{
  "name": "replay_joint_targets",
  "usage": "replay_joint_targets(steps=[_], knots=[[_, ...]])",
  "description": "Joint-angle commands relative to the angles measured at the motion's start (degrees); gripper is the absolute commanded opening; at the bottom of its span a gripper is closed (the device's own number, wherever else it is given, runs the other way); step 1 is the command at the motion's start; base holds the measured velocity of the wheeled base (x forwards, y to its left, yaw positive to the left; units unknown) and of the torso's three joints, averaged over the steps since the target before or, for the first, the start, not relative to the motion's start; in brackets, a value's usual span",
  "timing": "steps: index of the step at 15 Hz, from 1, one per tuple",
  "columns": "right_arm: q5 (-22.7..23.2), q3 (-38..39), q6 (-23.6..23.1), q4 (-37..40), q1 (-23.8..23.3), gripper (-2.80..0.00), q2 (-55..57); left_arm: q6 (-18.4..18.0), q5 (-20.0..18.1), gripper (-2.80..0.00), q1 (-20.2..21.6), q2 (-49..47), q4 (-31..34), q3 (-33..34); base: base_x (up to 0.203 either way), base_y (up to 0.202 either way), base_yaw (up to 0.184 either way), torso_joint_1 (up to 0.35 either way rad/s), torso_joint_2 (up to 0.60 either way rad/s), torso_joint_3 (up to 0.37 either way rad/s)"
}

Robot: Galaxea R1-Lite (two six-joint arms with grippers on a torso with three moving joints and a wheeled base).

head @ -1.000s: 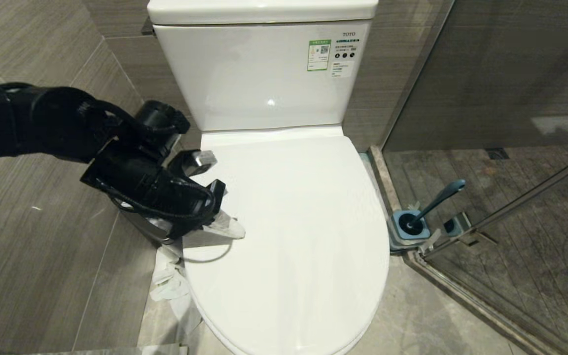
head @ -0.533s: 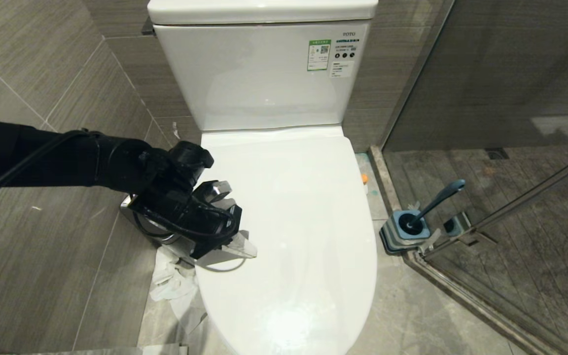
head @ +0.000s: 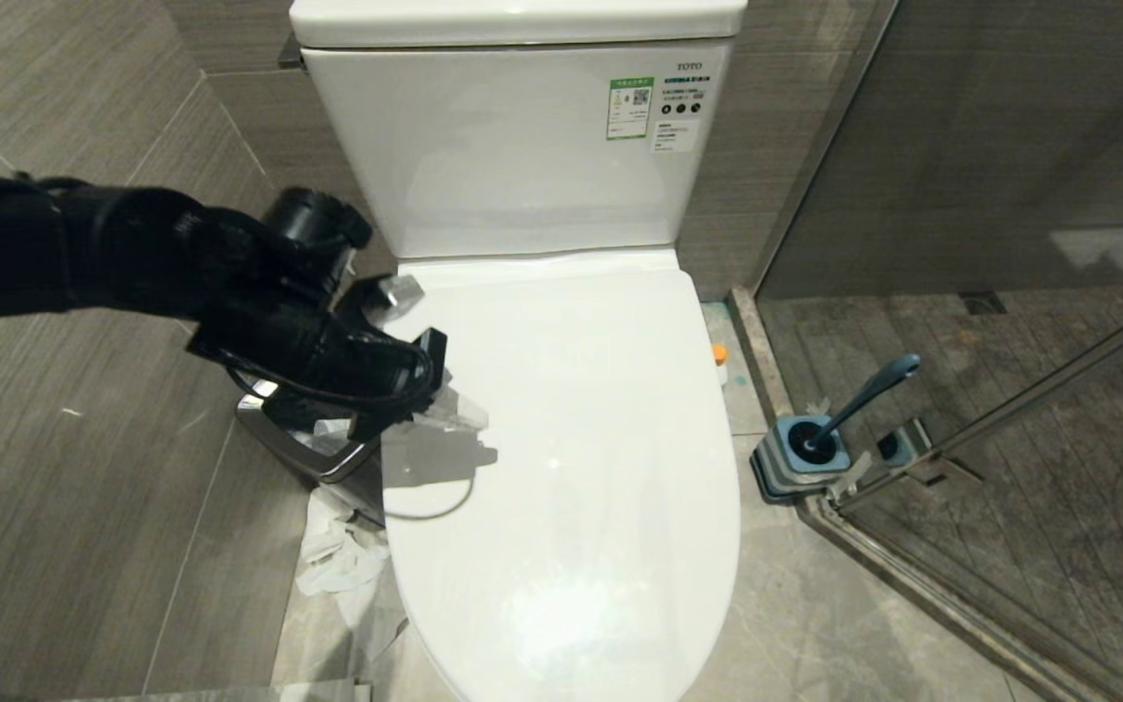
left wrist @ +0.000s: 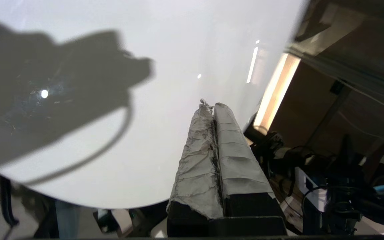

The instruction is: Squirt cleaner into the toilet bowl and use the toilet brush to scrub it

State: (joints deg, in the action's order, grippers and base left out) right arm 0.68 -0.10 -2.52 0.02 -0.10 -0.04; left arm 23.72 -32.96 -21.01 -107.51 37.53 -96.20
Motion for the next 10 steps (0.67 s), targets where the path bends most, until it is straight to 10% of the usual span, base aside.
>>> replay_joint_targets(steps=[1,3,5,7,10], knots=[[0.0,0.0,0.0,0.0,0.0,-2.8,0.0,0.0,3.0,-2.8,-1.6,11.8,0.1,-3.9,0.0,0.0,0.0,0.0,0.0,0.0],[0.0,0.0,0.0,0.0,0.0,-2.8,0.0,-1.1,18.0,-2.8,-3.9,17.1,0.1,-5.2,0.0,0.0,0.0,0.0,0.0,0.0],[0.0,0.0,0.0,0.0,0.0,-2.8,0.0,-10.2,29.5,-2.8,-3.7,24.0,0.4,-6.3,0.0,0.0,0.0,0.0,0.0,0.0],[0.0,0.0,0.0,0.0,0.0,-2.8,0.0,-23.0,33.2,-2.8,-1.3,33.1,1.5,-6.3,0.0,0.0,0.0,0.0,0.0,0.0],[0.0,0.0,0.0,0.0,0.0,-2.8,0.0,-31.4,36.4,-2.8,2.4,46.8,4.6,-5.6,0.0,0.0,0.0,0.0,0.0,0.0]])
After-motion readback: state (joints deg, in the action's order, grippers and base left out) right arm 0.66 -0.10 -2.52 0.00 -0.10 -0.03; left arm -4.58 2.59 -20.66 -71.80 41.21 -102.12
